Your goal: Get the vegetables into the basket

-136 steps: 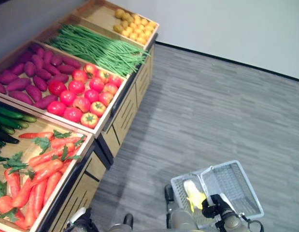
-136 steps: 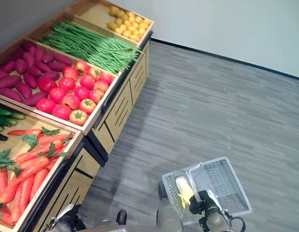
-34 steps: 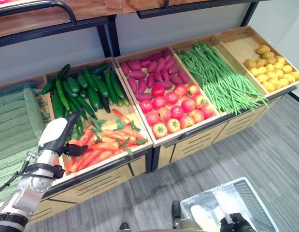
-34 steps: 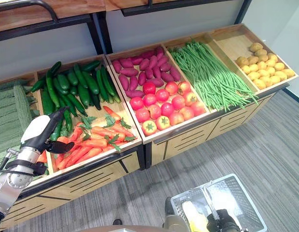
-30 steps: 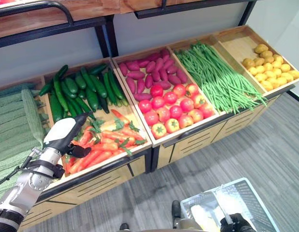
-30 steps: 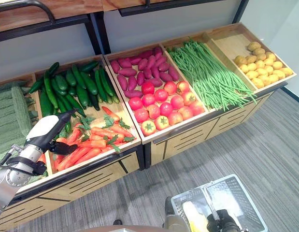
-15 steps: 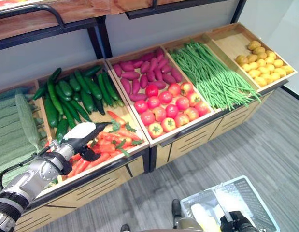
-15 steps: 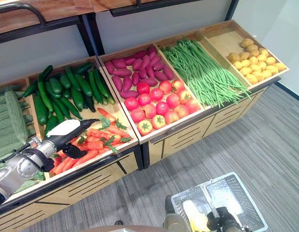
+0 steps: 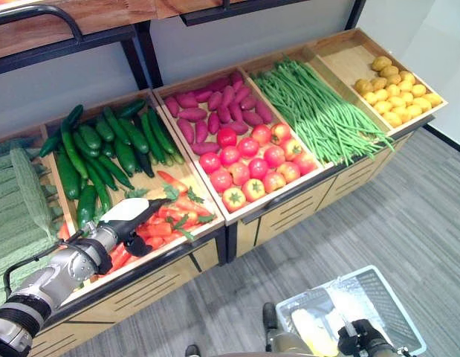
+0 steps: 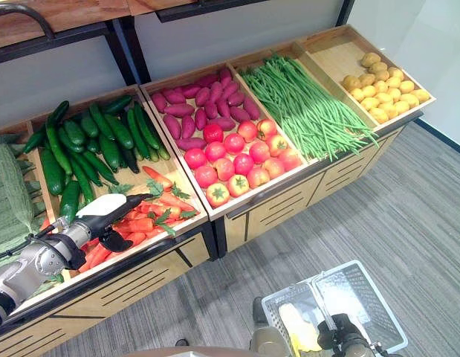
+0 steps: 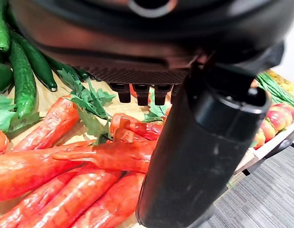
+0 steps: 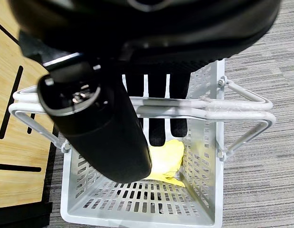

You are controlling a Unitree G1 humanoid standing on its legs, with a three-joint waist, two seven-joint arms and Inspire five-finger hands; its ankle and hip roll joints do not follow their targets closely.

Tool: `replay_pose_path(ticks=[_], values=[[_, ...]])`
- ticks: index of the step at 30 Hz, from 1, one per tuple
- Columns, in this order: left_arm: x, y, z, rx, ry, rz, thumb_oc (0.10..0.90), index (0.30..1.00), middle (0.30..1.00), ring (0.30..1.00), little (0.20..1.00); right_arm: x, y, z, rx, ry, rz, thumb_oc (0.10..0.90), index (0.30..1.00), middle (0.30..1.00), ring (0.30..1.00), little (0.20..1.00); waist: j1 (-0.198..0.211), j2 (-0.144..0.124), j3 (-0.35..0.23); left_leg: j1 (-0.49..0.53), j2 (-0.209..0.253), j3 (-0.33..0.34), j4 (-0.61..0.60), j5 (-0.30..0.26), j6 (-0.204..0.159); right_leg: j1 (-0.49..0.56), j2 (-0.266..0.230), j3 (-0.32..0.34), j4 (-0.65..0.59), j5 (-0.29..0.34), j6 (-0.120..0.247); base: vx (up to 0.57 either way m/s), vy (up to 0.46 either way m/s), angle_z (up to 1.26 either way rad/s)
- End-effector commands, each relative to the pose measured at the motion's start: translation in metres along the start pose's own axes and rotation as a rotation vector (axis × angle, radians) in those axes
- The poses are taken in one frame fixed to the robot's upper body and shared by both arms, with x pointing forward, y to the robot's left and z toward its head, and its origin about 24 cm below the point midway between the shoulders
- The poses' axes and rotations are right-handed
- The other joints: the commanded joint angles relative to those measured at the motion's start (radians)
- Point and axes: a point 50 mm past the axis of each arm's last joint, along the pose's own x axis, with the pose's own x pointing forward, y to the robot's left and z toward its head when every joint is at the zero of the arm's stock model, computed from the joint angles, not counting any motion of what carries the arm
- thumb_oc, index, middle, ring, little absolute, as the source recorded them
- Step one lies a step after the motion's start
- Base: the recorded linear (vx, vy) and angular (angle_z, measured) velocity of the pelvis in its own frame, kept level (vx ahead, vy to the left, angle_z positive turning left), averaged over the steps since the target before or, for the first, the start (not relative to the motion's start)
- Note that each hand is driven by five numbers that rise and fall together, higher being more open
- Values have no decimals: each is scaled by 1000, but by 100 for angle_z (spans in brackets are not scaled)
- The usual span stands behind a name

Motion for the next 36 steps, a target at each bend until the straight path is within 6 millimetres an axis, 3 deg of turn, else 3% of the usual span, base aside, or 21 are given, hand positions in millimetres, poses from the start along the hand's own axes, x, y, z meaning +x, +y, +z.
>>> replay_pose_path(ticks=[1, 4, 5, 6, 7, 14, 15, 18, 23, 28, 31, 32, 33, 36], values=[[16, 68, 12, 82, -65, 213, 900, 1000, 1000, 1000, 1000, 4, -29, 13, -15, -51, -87, 400, 300, 300, 300, 300, -20, -40, -5, -53, 12, -28, 1, 16, -7, 66, -101, -7, 6, -54, 112, 3, 0, -4], [17, 65, 13, 86, -72, 196, 900, 1000, 1000, 1000, 1000, 4, -30, 14, -15, -56, -88, 400, 300, 300, 300, 300, -21, -41, -5, -52, 13, -26, 1, 15, -6, 65, -100, -4, 6, -54, 112, 1, 0, -1], [18, 60, 14, 81, -76, 182, 649, 649, 649, 649, 649, 5, -30, 15, -17, -56, -87, 400, 300, 300, 300, 300, -21, -41, -5, -50, 14, -24, 1, 14, -6, 65, -99, -2, 6, -54, 112, 0, 0, 0], [18, 58, 14, 78, -75, 178, 600, 580, 580, 580, 580, 5, -30, 15, -17, -56, -87, 400, 300, 300, 300, 300, -21, -41, -5, -50, 13, -24, 1, 14, -6, 65, -99, -1, 6, -54, 112, 0, 0, 0], [19, 54, 13, 74, -71, 165, 400, 300, 300, 300, 300, 5, -29, 15, -18, -56, -87, 400, 300, 300, 300, 300, -22, -41, -5, -48, 13, -22, 1, 14, -5, 65, -99, 1, 6, -55, 112, 0, 0, 0], [21, 27, 4, 56, -20, 92, 400, 300, 300, 300, 300, 5, -30, 14, -19, -50, -88, 400, 300, 300, 300, 300, -24, -43, -6, -44, 12, -17, 1, 12, -4, 66, -100, 1, 6, -54, 111, 0, 0, 0], [22, 12, -2, 23, 21, 70, 400, 300, 300, 300, 300, 5, -28, 15, -19, -56, -85, 400, 300, 300, 300, 300, -25, -45, -6, -45, 12, -15, 1, 12, -4, 65, -100, 2, 6, -54, 111, 0, 0, 0], [23, -4, -11, 28, 85, 47, 400, 300, 300, 300, 300, 5, -26, 16, -16, -54, -83, 400, 300, 300, 300, 300, -25, -48, -7, -44, 12, -16, 1, 11, -3, 68, -99, 3, 6, -55, 110, 1, 3, -2], [23, -10, -18, 41, 135, 82, 400, 300, 300, 300, 300, 5, -25, 16, -16, -54, -90, 400, 300, 300, 300, 300, -25, -54, -12, -38, 12, -12, 1, 9, -2, 72, -99, 6, 6, -56, 110, 2, 1, -1], [22, 8, -18, 83, 129, 159, 400, 300, 300, 300, 300, 5, -27, 15, -13, -55, -103, 400, 300, 300, 300, 300, -21, -57, -16, -37, 12, -13, 1, 8, -3, 76, -100, 1, 6, -56, 111, 0, 0, 0], [17, 48, -11, 154, 76, 293, 400, 300, 300, 300, 300, 4, -27, 14, -9, -64, -113, 400, 300, 300, 300, 300, -17, -57, -22, -35, 9, -17, 1, 7, -2, 81, -102, -4, 6, -57, 112, 0, 0, 0], [17, 49, -12, 154, 77, 293, 400, 300, 300, 300, 300, 4, -27, 15, -9, -65, -112, 400, 300, 300, 300, 300, -18, -57, -22, -35, 9, -17, 1, 7, -2, 82, -102, -4, 6, -57, 112, 0, 0, 0], [13, 73, 1, 191, 13, 369, 400, 300, 300, 300, 300, 3, -27, 11, -3, -57, -114, 400, 300, 300, 300, 300, -12, -56, -25, -34, 9, -19, 1, 6, -2, 85, -105, -7, 6, -58, 113, 0, 0, 0], [-1, 102, 11, 257, -50, 442, 400, 300, 300, 300, 300, 3, -25, 9, -4, -43, -102, 400, 300, 300, 300, 300, -7, -53, -30, -33, 6, -25, 1, 5, -2, 90, -110, -12, 6, -57, 115, 1, 11, 4]])
